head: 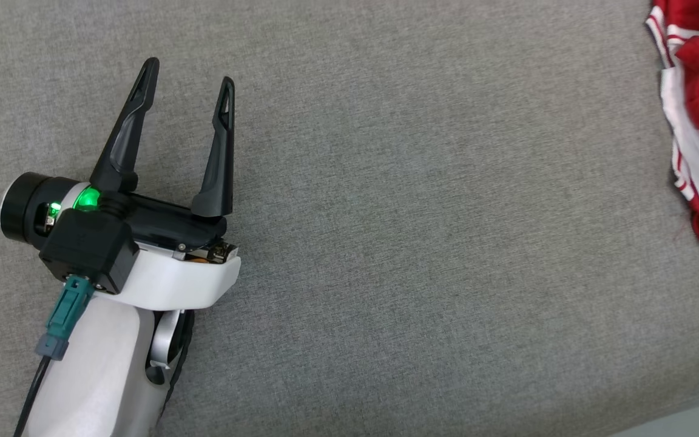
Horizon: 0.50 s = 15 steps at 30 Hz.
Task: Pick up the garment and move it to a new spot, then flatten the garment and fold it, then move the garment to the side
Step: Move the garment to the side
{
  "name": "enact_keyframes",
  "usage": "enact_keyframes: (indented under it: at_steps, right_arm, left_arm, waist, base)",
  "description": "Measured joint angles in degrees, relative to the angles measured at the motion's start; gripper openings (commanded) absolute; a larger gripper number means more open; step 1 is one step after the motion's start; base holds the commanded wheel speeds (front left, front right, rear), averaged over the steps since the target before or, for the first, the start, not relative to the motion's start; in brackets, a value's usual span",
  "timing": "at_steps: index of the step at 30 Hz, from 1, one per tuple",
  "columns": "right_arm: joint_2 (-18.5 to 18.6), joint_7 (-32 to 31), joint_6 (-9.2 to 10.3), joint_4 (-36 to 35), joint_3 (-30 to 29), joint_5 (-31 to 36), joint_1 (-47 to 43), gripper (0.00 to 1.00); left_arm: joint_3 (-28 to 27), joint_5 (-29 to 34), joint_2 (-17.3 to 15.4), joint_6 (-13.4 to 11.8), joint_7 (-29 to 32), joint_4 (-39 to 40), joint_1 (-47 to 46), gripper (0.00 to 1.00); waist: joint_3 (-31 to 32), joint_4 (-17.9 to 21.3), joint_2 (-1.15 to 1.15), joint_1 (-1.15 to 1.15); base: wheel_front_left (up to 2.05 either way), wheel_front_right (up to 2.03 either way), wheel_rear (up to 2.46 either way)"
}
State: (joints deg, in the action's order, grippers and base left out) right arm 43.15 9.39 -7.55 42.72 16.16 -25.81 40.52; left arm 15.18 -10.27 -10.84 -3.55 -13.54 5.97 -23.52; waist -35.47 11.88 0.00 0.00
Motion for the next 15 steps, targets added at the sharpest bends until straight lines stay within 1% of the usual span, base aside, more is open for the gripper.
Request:
enact_keyframes:
  at_steps: [1,2,3,4,7,10,13,15]
  right_arm:
    - [-0.86,0.77,0.0,1.37,-0.25,-0.03,0.82,0.18]
    - [-1.65,1.04,0.0,2.8,-0.34,0.08,1.63,0.42]
    - [-2.45,1.62,0.0,3.96,-0.7,-0.03,2.21,0.76]
    - [-3.14,2.3,0.0,5.11,-0.9,-0.09,2.7,1.0]
    - [-4.67,3.58,0.0,8.29,-1.78,0.58,4.03,1.0]
    - [-5.24,4.79,0.0,10.4,-3.71,1.36,4.75,1.0]
    - [-6.01,5.34,0.0,9.45,-6.67,1.7,4.89,1.0]
    - [-6.43,5.5,0.0,6.14,-8.72,2.1,4.45,1.0]
  left_arm:
    - [0.04,0.13,-0.12,0.02,0.12,0.03,-0.25,1.0]
    - [0.07,0.13,-0.24,0.03,0.16,0.03,-0.43,1.0]
    - [0.11,0.14,-0.29,0.03,0.18,0.0,-0.49,1.0]
    - [0.21,0.14,-0.29,0.03,0.19,-0.04,-0.51,1.0]
    - [0.41,0.12,-0.32,0.03,0.23,-0.44,-0.63,1.0]
    - [0.67,-0.09,-0.11,0.03,0.13,-1.31,-0.62,1.0]
    - [0.73,-0.54,0.27,0.02,-0.14,-2.23,-0.18,1.0]
    - [0.7,-1.03,0.52,-0.01,-0.4,-2.85,0.47,1.0]
  waist:
    - [-0.57,-0.19,0.0,0.0]
    - [-1.04,-0.33,0.0,0.0]
    - [-1.36,-0.41,0.0,0.0]
    - [-1.52,-0.42,0.0,0.0]
    - [-1.13,-0.02,0.0,0.0]
    - [0.05,0.31,0.0,0.0]
    - [1.96,0.58,0.0,0.0]
    - [3.49,0.69,0.0,0.0]
  base:
    - [0.0,0.0,0.0]
    - [0.0,0.0,0.0]
    - [0.0,0.0,0.0]
    - [0.0,0.0,0.0]
    - [0.0,0.0,0.0]
    - [0.0,0.0,0.0]
    - [0.0,0.0,0.0]
    - [0.0,0.0,0.0]
